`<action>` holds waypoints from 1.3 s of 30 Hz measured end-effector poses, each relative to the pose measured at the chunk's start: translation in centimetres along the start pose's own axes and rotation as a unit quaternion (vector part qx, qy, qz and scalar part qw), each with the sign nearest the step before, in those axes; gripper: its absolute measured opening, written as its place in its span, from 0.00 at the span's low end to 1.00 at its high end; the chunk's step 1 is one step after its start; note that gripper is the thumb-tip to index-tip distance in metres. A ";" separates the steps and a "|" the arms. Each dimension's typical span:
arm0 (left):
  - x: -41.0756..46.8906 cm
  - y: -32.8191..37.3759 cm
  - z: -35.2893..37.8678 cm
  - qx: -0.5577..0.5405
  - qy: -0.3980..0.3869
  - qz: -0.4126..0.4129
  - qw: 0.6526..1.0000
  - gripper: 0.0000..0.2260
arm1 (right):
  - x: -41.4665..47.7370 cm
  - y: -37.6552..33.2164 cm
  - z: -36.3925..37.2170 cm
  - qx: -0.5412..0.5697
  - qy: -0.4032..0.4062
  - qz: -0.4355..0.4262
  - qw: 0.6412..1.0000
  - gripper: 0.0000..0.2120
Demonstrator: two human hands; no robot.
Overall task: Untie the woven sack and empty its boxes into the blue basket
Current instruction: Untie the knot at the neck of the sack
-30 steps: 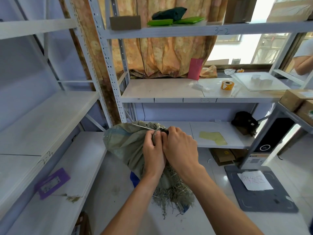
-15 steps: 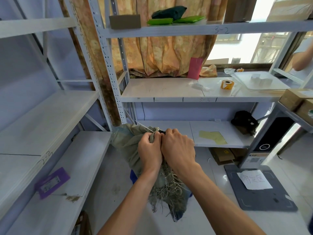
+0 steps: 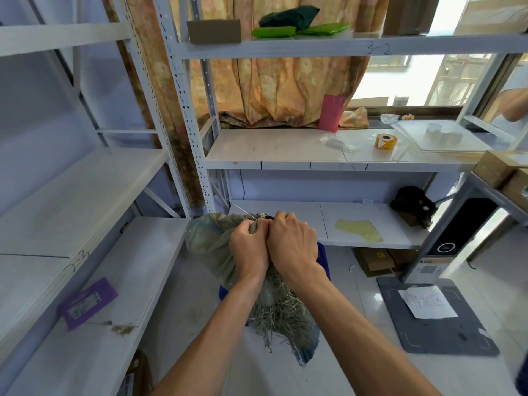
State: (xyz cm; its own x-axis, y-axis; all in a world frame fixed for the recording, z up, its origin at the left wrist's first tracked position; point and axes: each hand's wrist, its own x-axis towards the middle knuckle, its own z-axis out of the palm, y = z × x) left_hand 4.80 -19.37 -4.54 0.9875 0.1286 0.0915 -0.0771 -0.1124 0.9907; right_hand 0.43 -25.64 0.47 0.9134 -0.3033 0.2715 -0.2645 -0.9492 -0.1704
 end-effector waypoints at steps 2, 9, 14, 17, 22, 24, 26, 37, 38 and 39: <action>0.3 0.0 -0.1 0.001 0.001 0.000 1.000 0.17 | 0.1 -0.2 0.0 -0.007 0.002 -0.003 1.000 0.11; 1.0 0.4 -0.1 0.005 -0.005 0.024 1.000 0.16 | 0.7 -0.2 -0.4 -0.019 0.017 -0.021 0.999 0.12; 0.9 0.6 -0.1 0.019 -0.014 0.027 0.999 0.17 | 0.6 -0.1 -0.5 -0.021 0.012 -0.012 1.000 0.13; 1.0 0.5 -0.2 0.027 -0.018 0.028 0.999 0.17 | 0.4 -0.2 -0.4 -0.025 0.009 -0.010 1.000 0.13; 1.1 0.6 -0.2 0.029 -0.024 0.028 0.999 0.16 | 0.6 -0.2 -0.1 -0.023 0.007 0.007 1.000 0.13; 1.1 0.9 -0.4 0.028 -0.025 0.020 0.999 0.16 | 0.7 -0.2 -0.1 -0.025 0.000 -0.001 1.000 0.12; -0.2 1.7 -0.3 0.026 -0.043 0.019 0.999 0.16 | 1.8 0.6 -0.2 -0.023 0.004 0.015 1.000 0.11; -2.9 2.8 -0.3 0.048 -0.103 0.086 0.990 0.18 | 5.4 6.8 -2.3 0.040 0.044 0.068 0.996 0.15; -2.6 2.6 -0.5 0.047 -0.105 0.087 0.989 0.18 | 5.1 6.8 -2.0 0.056 0.039 0.067 0.995 0.15; -2.3 2.5 -0.5 0.045 -0.108 0.088 0.989 0.18 | 4.6 6.8 -1.7 0.074 0.036 0.062 0.995 0.16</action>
State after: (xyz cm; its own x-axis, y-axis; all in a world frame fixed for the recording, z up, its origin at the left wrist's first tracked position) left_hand 2.26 -19.41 -2.22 0.9672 -0.1130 0.2276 -0.2467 -0.2032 0.9476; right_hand 2.35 -33.61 2.15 0.8511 -0.4270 0.3053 -0.3199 -0.8830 -0.3434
